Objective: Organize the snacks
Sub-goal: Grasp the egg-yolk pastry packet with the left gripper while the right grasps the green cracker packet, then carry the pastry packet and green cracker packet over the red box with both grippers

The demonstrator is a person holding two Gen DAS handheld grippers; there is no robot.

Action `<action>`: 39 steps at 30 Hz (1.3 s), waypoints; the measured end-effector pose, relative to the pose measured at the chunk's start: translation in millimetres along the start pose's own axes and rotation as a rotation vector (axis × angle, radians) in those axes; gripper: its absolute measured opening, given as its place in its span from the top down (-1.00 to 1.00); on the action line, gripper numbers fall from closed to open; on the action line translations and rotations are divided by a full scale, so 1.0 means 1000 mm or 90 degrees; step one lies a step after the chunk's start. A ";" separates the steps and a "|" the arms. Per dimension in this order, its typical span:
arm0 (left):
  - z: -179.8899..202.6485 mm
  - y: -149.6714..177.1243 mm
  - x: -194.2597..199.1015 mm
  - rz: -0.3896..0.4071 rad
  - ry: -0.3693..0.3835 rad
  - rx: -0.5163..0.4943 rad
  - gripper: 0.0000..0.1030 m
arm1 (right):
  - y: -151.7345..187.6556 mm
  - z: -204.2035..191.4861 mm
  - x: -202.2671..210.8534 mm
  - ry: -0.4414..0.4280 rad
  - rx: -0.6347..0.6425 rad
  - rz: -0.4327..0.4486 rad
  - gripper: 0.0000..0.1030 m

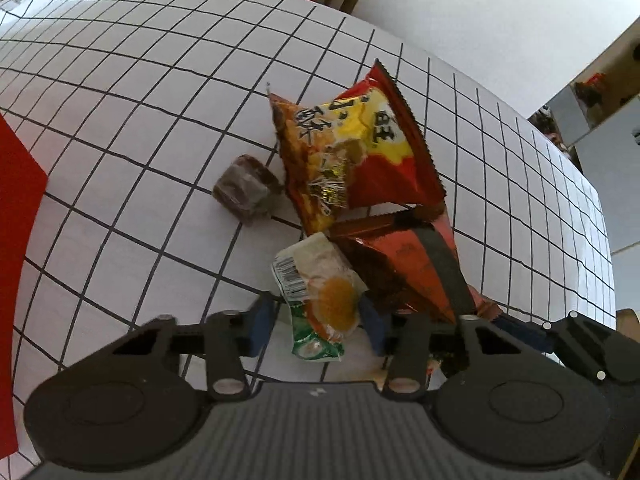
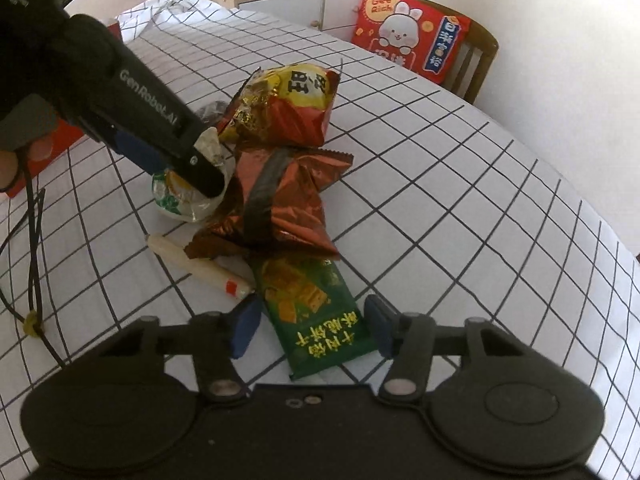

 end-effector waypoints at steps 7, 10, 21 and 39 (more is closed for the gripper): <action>-0.002 0.008 0.005 0.005 -0.005 -0.003 0.32 | 0.009 -0.006 0.007 0.048 -0.054 -0.009 0.10; -0.008 0.013 0.014 0.007 -0.005 -0.008 0.32 | 0.013 -0.008 0.013 0.066 -0.091 -0.026 0.14; -0.013 0.042 0.051 0.008 -0.016 -0.055 0.32 | 0.038 -0.029 0.055 0.086 -0.200 -0.044 0.15; -0.031 0.077 0.152 0.024 -0.023 -0.094 0.32 | -0.008 -0.100 0.140 0.043 -0.222 0.024 0.14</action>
Point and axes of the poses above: each gripper's, at about its wrist camera, not at the fingertips, and x roughly against the way its jaws point, z to its right, y to its underside, the point moved 4 cm from there along -x, roughly the way its jaws point, and after that the axes turned 10 degrees about y, right-handed, at the moved point
